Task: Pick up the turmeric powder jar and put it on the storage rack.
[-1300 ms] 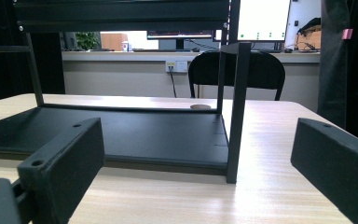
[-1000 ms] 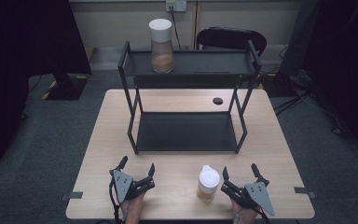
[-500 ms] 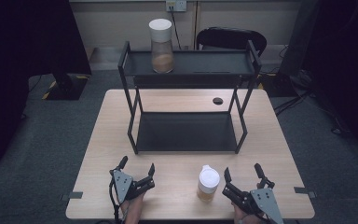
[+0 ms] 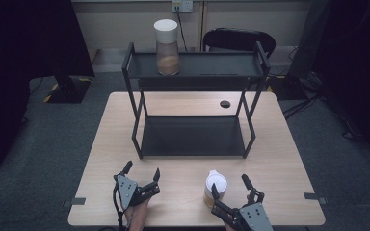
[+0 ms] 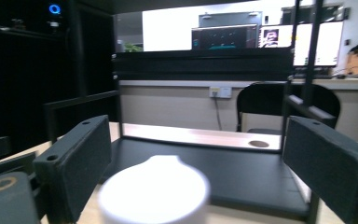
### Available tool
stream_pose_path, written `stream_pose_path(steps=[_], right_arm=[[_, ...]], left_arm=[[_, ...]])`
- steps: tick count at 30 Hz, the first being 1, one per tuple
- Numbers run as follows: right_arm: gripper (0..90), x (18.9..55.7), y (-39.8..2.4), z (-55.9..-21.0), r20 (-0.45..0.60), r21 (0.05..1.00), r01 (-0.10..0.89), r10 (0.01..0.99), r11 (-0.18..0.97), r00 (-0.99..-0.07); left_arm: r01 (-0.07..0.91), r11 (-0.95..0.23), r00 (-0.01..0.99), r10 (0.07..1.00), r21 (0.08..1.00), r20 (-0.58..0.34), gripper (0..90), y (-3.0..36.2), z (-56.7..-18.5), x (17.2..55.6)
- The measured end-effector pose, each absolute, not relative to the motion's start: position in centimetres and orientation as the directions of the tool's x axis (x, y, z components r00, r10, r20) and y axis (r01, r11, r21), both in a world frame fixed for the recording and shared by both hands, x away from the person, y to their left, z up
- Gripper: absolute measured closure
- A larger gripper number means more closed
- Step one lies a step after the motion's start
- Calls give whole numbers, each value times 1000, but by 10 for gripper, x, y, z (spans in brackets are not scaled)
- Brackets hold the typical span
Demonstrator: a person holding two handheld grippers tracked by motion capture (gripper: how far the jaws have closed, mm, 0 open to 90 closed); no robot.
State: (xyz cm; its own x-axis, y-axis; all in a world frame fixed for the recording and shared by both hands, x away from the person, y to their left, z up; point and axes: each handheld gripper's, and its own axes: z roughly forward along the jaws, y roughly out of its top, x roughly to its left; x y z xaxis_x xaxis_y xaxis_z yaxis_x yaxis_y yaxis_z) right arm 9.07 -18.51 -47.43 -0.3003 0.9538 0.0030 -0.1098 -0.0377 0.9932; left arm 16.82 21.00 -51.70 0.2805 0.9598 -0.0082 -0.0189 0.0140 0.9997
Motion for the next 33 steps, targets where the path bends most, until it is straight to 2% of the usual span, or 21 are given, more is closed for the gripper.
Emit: stream_pose_path(steps=[5,13,15,26,31,33], right_arm=[[106,88,-173,-479,-25,995,-100,954,-6,-299],[162,93,-168,-481,-20,1000,-24,948,13,-319],[172,94,-163,-481,-26,1000,-2,953,27,-301],[225,102,-165,-484,6,997,72,950,18,-312],[295,106,-165,-485,12,993,112,949,24,-316],[298,105,-164,-486,11,994,108,950,24,-312]], left_arm=[[-19,14,280,960,1000,-8,15,210,-517,168],[-19,14,276,961,1000,-9,17,209,-517,168],[-19,15,276,961,1000,-9,16,209,-517,168],[-19,15,276,961,1000,-9,17,209,-517,168],[-19,15,275,961,1000,-9,19,209,-517,168],[-19,15,275,961,1000,-9,19,209,-517,168]])
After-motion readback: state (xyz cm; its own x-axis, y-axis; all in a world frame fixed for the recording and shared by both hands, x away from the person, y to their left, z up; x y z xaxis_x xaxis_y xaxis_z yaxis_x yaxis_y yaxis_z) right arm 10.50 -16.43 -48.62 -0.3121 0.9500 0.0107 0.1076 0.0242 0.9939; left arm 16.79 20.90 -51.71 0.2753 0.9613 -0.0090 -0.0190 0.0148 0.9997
